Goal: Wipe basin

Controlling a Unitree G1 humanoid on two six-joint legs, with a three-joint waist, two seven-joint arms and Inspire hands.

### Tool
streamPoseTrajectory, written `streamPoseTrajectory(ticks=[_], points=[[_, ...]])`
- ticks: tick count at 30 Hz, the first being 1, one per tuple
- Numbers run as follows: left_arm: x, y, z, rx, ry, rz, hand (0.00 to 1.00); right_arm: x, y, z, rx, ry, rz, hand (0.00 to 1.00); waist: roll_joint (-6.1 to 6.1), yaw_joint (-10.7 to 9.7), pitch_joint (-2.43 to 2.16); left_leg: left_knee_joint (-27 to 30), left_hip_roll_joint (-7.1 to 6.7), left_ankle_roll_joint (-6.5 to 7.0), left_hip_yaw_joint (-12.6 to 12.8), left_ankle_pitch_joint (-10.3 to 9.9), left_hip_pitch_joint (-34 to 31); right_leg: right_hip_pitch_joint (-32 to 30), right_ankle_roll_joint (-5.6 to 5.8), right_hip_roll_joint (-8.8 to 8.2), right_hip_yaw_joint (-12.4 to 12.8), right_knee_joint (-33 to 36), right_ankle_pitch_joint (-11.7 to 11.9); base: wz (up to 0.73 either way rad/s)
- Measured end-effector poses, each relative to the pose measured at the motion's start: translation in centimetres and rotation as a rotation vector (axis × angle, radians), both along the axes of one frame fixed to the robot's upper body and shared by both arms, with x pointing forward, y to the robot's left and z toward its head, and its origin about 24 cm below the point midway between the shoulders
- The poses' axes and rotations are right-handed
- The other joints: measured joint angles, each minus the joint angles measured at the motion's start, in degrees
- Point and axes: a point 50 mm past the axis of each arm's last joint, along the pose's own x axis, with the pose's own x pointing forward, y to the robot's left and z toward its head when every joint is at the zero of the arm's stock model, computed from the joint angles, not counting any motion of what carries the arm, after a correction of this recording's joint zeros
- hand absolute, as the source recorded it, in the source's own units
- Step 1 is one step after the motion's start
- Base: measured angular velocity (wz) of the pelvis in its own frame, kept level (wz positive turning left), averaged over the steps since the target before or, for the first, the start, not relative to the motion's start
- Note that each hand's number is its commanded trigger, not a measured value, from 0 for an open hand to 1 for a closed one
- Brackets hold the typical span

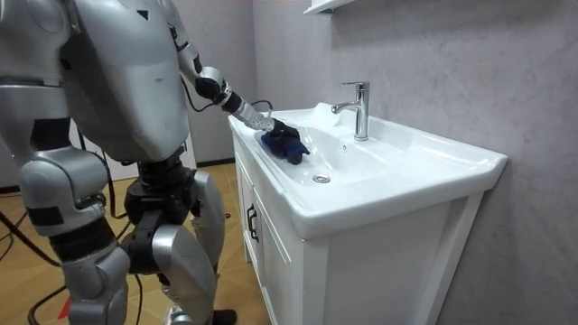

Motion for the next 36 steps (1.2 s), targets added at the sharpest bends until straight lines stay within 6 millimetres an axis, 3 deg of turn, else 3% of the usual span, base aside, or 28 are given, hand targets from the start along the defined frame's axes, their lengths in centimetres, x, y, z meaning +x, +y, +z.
streamPoseTrajectory(ticks=[1, 2, 3, 4, 5, 6, 7, 9, 11, 12, 13, 15, 17, 19, 20, 25, 28, 34, 36], points=[[-0.4, 0.1, -0.1, 0.005, 0.005, 0.003, 1.00, 0.1, -0.1, 0.0, -0.002, -0.003, 0.004, 0.00, 2.07, -0.1, 0.01, 0.5, 0.91, 0.82, -1.0, 1.2, 0.1, -0.6, 1.07, 0.50, -0.7, 1.6, 0.2, -0.39], [-1.2, 0.5, -0.2, 0.019, 0.013, 0.024, 1.00, 0.5, -0.2, 0.1, -0.005, -0.020, 0.013, 0.00, 1.19, 0.4, 0.55, 1.7, 1.36, 0.04, -5.7, -0.7, 0.6, -4.1, -6.74, -2.34, -1.1, 8.3, -3.7, -0.94], [-2.1, 1.0, -0.4, 0.037, 0.020, 0.064, 1.00, 2.1, -0.5, 0.3, -0.017, -0.063, 0.042, 0.00, 0.98, 2.5, 0.54, 4.5, 0.97, -1.68, -8.1, -4.8, -0.1, -8.1, -7.57, -5.98, -2.0, 15.1, -7.8, -1.11], [-2.8, 1.3, -0.5, 0.043, 0.034, 0.085, 1.00, 2.4, -0.5, 0.4, -0.019, -0.070, 0.063, 0.00, 0.98, 2.6, 0.55, 5.7, 0.74, -2.51, -7.5, -5.9, -0.3, -8.2, -8.55, -6.78, -4.9, 15.8, -8.4, -0.87], [-4.3, 1.4, -1.1, 0.041, 0.079, 0.113, 1.00, 2.4, -0.4, 0.3, -0.015, -0.071, 0.073, 0.00, 1.17, 1.2, 0.63, 6.7, 0.73, -2.67, -6.9, -5.8, 0.2, -5.5, -9.73, -7.64, -8.8, 13.5, -8.3, -0.04], [-5.2, 1.5, -1.4, 0.039, 0.104, 0.126, 1.00, 1.4, 0.0, 0.1, 0.008, -0.054, 0.062, 0.00, 0.37, -0.4, 0.73, 6.2, 0.68, -2.78, -6.5, -5.7, 1.1, -1.7, -9.85, -8.04, -12.4, 9.6, -7.5, 0.31], [-5.4, 1.4, -1.5, 0.041, 0.109, 0.127, 1.00, 0.7, 0.1, 0.0, 0.018, -0.044, 0.050, 0.00, -0.07, -0.6, 0.78, 5.8, 0.69, -2.65, -6.0, -5.6, 1.5, 0.0, -9.31, -8.06, -14.0, 7.7, -7.0, 0.46], [-6.2, 1.6, -1.5, 0.055, 0.100, 0.129, 1.00, -0.5, -0.1, -0.1, 0.016, -0.018, 0.032, 0.00, -1.24, -0.6, 0.82, 4.5, 0.47, -2.15, -4.1, -5.2, 0.5, 4.4, -6.20, -7.47, -17.1, 1.4, -5.6, 0.23], [-6.3, 1.8, -1.3, 0.064, 0.091, 0.137, 1.00, -0.6, -0.5, 0.1, -0.002, -0.016, 0.031, 0.00, -1.40, -0.4, 0.90, 4.3, 0.11, -1.81, -3.4, -5.0, -0.8, 5.6, -4.90, -6.85, -18.5, -0.6, -4.9, 0.04], [-6.2, 1.9, -1.1, 0.067, 0.083, 0.142, 1.00, -0.4, -0.7, 0.2, -0.012, -0.021, 0.037, 0.00, -1.54, -0.4, 0.91, 4.0, -0.56, -0.78, -3.3, -4.4, -1.1, 5.7, -5.02, -6.85, -19.1, -0.6, -4.8, 0.00], [-6.4, 1.9, -1.1, 0.068, 0.085, 0.142, 1.00, -0.3, -0.8, 0.2, -0.015, -0.024, 0.039, 0.00, -1.53, -0.4, 0.91, 3.9, -0.79, -0.66, -3.2, -4.2, -1.1, 5.8, -5.13, -6.88, -20.2, -0.6, -4.7, -0.05], [-6.6, 2.0, -1.1, 0.070, 0.079, 0.146, 1.00, 0.0, -1.0, 0.3, -0.018, -0.033, 0.045, 0.00, -1.53, -0.3, 0.91, 3.0, -2.07, 0.55, -3.0, -3.3, -1.0, 6.7, -5.28, -7.09, -24.8, -0.8, -4.6, 0.03], [-6.4, 1.9, -0.9, 0.069, 0.064, 0.137, 1.00, 0.0, -1.0, 0.3, -0.016, -0.037, 0.044, 0.00, -1.50, -0.5, 0.90, 2.5, -2.85, 1.47, -2.8, -2.5, -0.9, 7.3, -5.28, -7.08, -26.1, -1.1, -4.6, 0.22], [-6.1, 1.5, -1.0, 0.060, 0.051, 0.133, 1.00, 0.0, -1.0, 0.3, -0.016, -0.039, 0.044, 0.00, -1.52, -0.5, 0.94, 2.3, -3.68, 1.65, -2.8, -2.4, -0.8, 8.2, -5.29, -7.02, -26.2, -1.7, -4.6, 0.22], [-6.0, 1.3, -1.0, 0.055, 0.041, 0.133, 1.00, 0.0, -0.9, 0.3, -0.013, -0.042, 0.043, 0.00, -1.49, -0.5, 0.96, 2.3, -3.64, 2.59, -2.8, -1.9, -0.7, 8.7, -5.31, -6.99, -26.8, -1.7, -4.6, 0.19], [-5.4, 0.4, -1.2, 0.028, -0.015, 0.148, 1.00, 0.2, -0.8, 0.2, -0.010, -0.061, 0.039, 0.00, -1.24, -0.3, 1.06, 2.7, -3.24, 2.65, -2.9, -1.5, -0.5, 9.9, -5.44, -7.00, -27.2, -2.7, -4.6, 0.10], [-4.8, 0.3, -1.0, 0.021, -0.044, 0.143, 1.00, 0.4, -0.8, 0.2, -0.006, -0.070, 0.040, 0.00, -1.39, -0.2, 1.05, 3.7, -3.39, 3.34, -3.1, 0.4, -0.9, 10.1, -5.56, -7.01, -26.7, -2.8, -4.8, -0.01], [-2.4, -0.6, -0.1, 0.006, -0.154, 0.115, 1.00, 0.4, -0.7, 0.2, 0.006, -0.077, 0.057, 0.00, -2.29, -0.2, 1.68, 4.6, -4.05, 4.92, -3.2, 0.3, -3.0, 9.3, -5.92, -7.00, -24.8, -3.5, -4.6, 0.05], [-1.4, -1.0, 0.6, 0.004, -0.206, 0.097, 1.00, 0.4, -0.6, 0.1, 0.008, -0.077, 0.058, 0.00, -2.22, -0.2, 1.65, 4.6, -4.32, 5.53, -3.8, -0.3, -3.8, 8.7, -6.07, -6.95, -24.7, -3.4, -4.3, 0.07]])
